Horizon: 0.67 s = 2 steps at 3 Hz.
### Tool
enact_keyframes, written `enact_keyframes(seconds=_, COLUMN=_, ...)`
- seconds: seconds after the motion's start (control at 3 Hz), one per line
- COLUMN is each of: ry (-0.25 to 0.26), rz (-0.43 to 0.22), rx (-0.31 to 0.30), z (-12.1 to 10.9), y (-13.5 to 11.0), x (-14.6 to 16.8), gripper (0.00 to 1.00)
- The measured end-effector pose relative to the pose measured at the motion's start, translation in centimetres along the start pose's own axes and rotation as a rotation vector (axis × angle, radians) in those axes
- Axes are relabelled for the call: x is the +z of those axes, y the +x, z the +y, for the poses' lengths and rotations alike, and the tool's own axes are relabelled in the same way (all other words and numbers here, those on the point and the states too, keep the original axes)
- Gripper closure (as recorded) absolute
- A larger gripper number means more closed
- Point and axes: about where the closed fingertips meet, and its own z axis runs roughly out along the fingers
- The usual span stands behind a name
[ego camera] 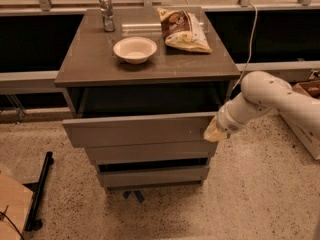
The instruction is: Close top drawer
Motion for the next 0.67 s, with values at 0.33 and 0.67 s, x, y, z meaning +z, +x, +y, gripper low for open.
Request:
enact_keyframes(seconds=0.33, ry=0.071, rz=-0.014, rx=-0.038, z=-4.16, y=-0.55, x=-1.16, gripper=1.00)
enact_keyframes(seconds=0.67, ry=0.069, rz=-0.014, rx=-0.038, z=-4.11, y=-0.57, x=-1.06, gripper=0.74)
